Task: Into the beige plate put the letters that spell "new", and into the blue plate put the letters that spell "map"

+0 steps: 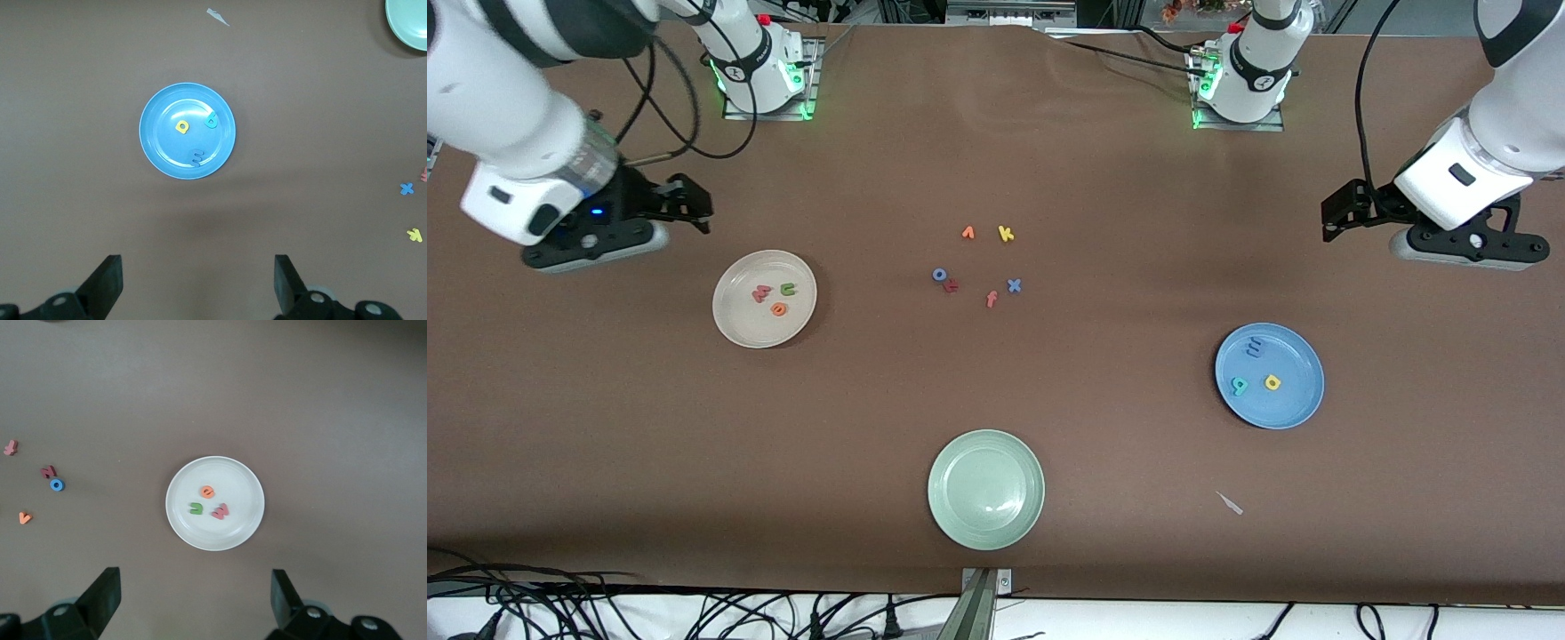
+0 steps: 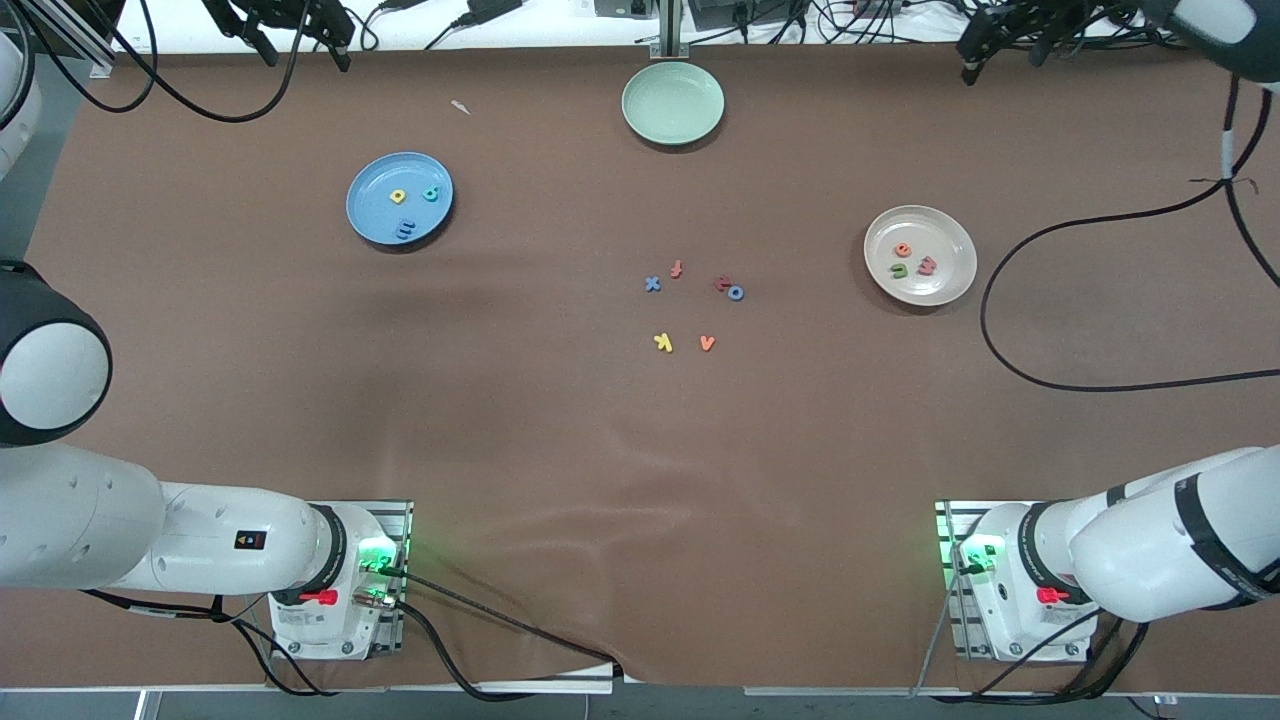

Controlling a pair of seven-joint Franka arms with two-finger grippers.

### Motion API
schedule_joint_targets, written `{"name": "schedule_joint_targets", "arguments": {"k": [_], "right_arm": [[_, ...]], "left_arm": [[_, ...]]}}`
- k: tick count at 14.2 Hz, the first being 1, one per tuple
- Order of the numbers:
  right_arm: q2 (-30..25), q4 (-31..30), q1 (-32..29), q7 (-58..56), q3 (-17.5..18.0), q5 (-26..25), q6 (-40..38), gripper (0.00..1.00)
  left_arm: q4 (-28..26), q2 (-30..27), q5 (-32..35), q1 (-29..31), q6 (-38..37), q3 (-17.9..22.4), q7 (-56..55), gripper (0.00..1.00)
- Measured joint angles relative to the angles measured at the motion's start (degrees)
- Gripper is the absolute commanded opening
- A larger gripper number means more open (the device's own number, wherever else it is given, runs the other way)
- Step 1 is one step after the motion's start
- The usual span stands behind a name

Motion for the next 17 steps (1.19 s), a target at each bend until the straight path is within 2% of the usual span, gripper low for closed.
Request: {"name": "schedule_joint_targets", "arguments": {"k": [3, 6, 17], "right_arm": [[-0.22, 0.81, -8.83, -2.10, 5.68, 0.38, -0.92, 1.00], [-0.16, 0.82, -13.99, -2.17, 9.64, 0.41, -0.99, 1.00], [-0.45, 1.16, -16.02, -2.17, 10.20, 0.41, -1.31, 1.00]], "left_arm": [[0.09, 0.00, -0.02, 1.73, -0.74, 0.03, 0.01, 1.00], [0.35, 0.00, -0.50, 2.58, -0.88, 0.02, 0.04, 1.00], [2.28, -0.01, -0.55, 2.51, -1.31, -1.38, 0.00, 1.00]]}}
